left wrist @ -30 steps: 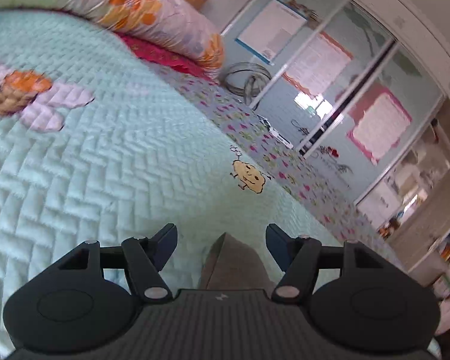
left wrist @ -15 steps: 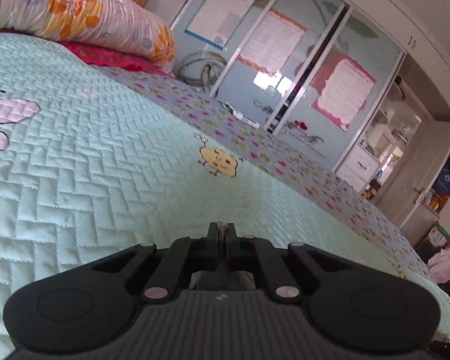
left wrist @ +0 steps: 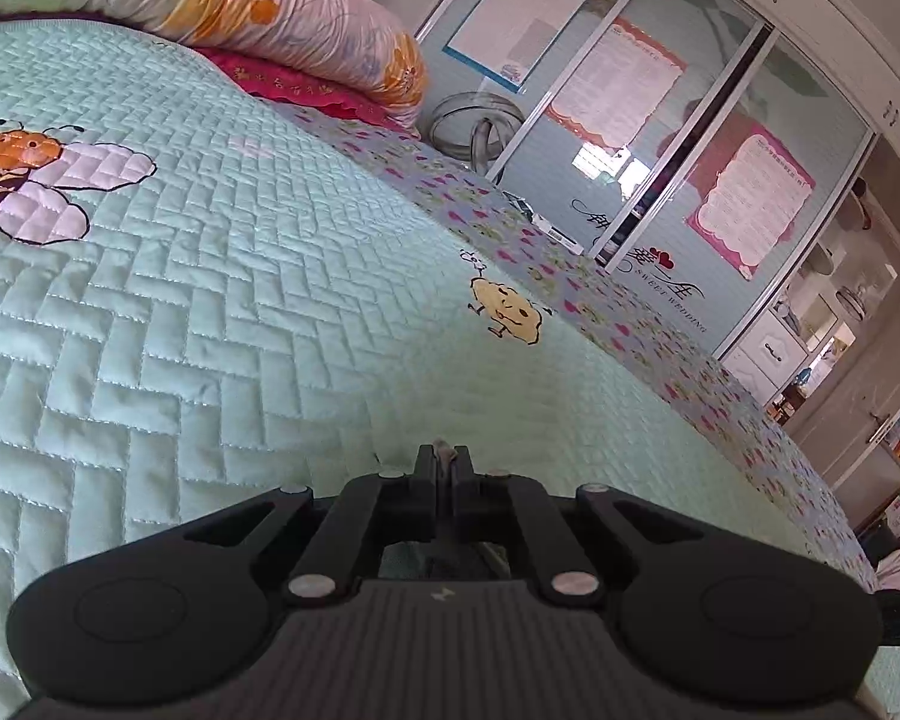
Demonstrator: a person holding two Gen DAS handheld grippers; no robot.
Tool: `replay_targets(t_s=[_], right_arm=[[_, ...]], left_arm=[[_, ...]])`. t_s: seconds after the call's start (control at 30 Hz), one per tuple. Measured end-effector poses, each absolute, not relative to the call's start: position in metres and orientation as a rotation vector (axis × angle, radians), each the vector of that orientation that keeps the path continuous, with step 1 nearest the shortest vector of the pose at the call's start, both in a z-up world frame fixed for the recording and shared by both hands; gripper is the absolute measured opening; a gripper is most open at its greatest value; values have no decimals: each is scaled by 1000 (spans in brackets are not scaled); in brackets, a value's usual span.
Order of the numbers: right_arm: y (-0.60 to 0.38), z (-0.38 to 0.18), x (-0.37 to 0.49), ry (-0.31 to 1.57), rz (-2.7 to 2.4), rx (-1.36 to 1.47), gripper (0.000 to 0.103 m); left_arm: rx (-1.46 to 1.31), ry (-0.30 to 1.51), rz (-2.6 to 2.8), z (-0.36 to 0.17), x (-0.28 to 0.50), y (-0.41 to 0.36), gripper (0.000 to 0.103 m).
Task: Fold clothes
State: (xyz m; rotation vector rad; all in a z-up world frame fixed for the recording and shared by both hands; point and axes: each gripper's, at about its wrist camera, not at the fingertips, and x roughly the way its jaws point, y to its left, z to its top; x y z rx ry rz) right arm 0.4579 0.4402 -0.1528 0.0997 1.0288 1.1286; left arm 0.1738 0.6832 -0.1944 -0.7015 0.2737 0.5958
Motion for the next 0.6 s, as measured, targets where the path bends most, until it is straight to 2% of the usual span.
replay_targets(t_s=[0.23, 0.6], right_arm=[[448, -174, 478, 1091, 1115, 85, 43], [431, -181, 494, 1191, 1356, 301, 45]], left_arm=[[-705, 283, 596, -195, 176, 684, 3], [-730, 295, 589, -199, 177, 689, 4]])
